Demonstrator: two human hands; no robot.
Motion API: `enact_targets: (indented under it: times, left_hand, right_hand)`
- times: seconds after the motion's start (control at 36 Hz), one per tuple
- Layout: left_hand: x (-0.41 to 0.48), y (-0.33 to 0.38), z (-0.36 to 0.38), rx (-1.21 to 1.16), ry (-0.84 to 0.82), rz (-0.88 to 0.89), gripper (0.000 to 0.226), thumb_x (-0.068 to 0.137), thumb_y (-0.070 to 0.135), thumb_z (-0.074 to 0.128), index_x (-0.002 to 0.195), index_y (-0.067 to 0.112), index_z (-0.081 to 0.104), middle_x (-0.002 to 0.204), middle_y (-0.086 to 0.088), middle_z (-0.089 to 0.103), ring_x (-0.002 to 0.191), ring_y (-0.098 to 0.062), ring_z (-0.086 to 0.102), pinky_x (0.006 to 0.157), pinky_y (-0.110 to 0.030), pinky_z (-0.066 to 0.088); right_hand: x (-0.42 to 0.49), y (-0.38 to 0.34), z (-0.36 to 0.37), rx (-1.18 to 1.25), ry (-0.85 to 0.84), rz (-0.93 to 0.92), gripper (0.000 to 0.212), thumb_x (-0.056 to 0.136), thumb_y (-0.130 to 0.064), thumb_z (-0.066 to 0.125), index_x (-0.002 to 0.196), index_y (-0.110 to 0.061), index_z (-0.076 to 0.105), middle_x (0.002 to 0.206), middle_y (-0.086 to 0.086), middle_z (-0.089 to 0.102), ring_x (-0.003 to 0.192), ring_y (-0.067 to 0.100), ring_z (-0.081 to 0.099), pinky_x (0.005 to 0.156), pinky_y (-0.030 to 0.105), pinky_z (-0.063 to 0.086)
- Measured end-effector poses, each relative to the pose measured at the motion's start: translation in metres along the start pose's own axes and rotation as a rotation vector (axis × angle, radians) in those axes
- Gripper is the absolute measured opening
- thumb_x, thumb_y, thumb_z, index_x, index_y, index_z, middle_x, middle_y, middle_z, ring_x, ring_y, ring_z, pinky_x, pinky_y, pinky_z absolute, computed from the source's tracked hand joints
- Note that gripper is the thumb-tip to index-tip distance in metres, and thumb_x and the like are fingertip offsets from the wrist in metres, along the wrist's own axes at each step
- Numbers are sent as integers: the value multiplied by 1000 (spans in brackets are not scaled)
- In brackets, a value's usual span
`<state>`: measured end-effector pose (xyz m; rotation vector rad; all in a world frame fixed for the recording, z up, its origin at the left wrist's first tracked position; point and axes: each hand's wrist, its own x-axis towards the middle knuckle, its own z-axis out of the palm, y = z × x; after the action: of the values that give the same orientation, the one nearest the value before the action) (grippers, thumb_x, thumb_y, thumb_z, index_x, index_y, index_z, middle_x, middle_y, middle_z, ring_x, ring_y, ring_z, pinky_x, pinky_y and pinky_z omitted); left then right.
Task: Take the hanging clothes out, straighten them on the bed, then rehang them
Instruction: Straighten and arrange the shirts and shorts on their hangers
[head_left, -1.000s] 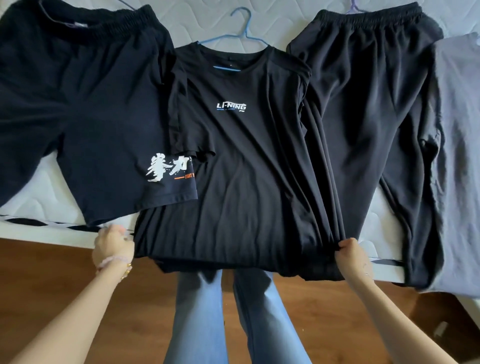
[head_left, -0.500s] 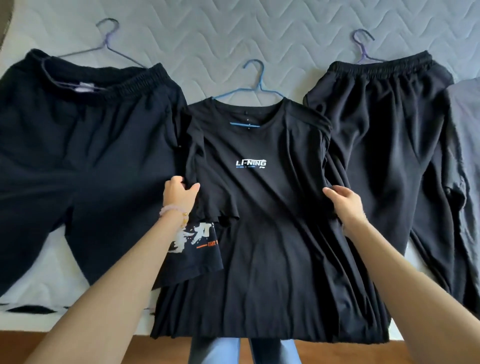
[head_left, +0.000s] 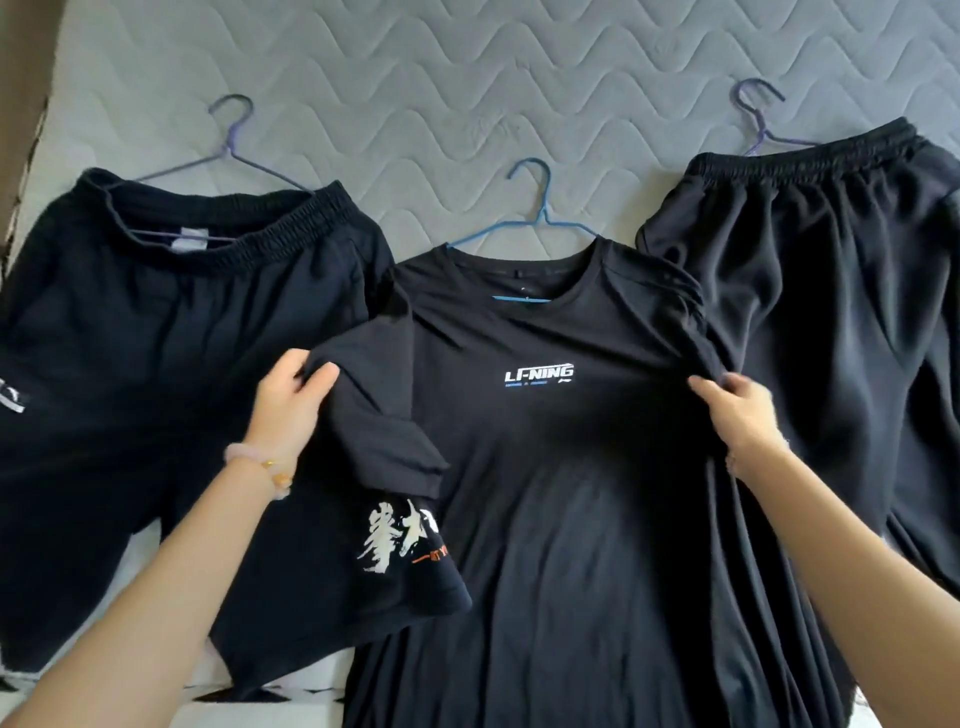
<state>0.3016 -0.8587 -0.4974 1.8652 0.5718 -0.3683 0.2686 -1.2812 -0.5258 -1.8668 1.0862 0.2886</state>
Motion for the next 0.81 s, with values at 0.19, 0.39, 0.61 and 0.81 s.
enact_targets:
  times: [0.19,0.39,0.61,0.81]
  left_hand:
    - [30,16,-62,331,88,25,19,96,17,60,80,27,63,75,13,67,84,-12,60,75,-16,47]
    - [52,-6,-55,739,117,-203,31,99,24,54,126,13,62,131,-17,62,118,-40,57,99,-44,45]
    - [22,-10,1,704,273,-68,40,96,12,53,135,10,49,142,-17,44,128,-37,45,107,-49,37]
    - [-79,-54,17,414,373,-116,37,94,1,55,131,0,52,132,-20,50,120,-34,53,104,-37,39]
  right_hand:
    - [0,14,-30,-29,163,-146,21,87,-27,60,94,-8,57,85,9,55,76,20,50,69,35,41]
    - [8,19,-31,51,-10,8,11,84,-21,65,90,-15,57,95,14,61,85,22,58,56,16,49]
    - [5,0,-34,288,-161,146,33,81,-14,70,112,-9,59,90,5,67,78,16,66,70,27,58]
    - [-7,13,-39,294,-98,97,35,84,-28,66,115,-15,56,93,2,66,62,3,64,58,19,51]
